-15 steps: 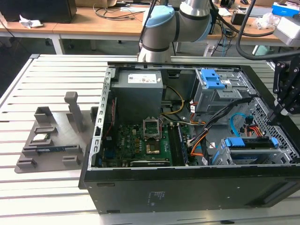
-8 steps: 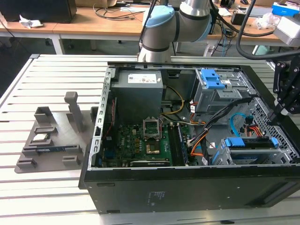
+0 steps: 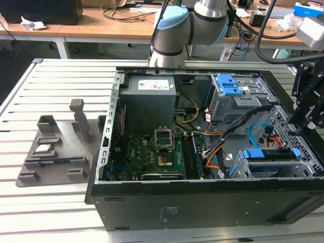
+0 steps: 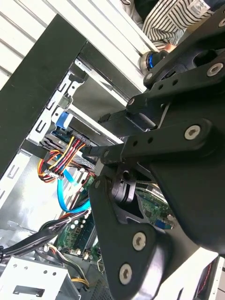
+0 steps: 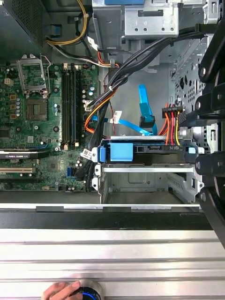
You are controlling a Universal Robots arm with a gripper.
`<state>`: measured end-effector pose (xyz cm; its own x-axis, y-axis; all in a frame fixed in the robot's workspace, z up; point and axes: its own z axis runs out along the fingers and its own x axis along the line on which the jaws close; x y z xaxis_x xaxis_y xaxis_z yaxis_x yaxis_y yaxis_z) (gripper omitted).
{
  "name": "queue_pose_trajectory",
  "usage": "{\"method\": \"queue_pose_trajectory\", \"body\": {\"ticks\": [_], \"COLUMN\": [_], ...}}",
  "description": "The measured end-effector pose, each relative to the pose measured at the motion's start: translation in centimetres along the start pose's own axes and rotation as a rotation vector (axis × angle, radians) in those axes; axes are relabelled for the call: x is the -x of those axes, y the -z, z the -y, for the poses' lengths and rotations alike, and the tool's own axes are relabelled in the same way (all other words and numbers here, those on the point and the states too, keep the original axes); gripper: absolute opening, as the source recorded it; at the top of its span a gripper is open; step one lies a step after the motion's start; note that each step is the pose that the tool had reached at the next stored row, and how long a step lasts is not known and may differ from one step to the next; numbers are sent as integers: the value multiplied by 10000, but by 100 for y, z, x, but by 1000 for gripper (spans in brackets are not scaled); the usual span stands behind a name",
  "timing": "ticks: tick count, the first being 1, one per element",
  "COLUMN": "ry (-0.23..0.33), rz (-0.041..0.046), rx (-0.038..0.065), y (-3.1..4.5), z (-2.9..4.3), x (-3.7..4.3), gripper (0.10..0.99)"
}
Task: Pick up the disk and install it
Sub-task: 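Insert the second disk wire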
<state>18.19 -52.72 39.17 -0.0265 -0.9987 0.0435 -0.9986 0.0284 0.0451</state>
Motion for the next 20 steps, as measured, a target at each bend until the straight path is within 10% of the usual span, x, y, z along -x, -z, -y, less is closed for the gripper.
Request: {"method": "queue_pose_trajectory", "body": {"ticks": [13, 20], "ry": [258, 272], "rz": [-8, -12], "rx": [-11, -12], "y": [-228, -231], "z": [-370, -383], "x": [180, 180], "gripper": [361, 282]}}
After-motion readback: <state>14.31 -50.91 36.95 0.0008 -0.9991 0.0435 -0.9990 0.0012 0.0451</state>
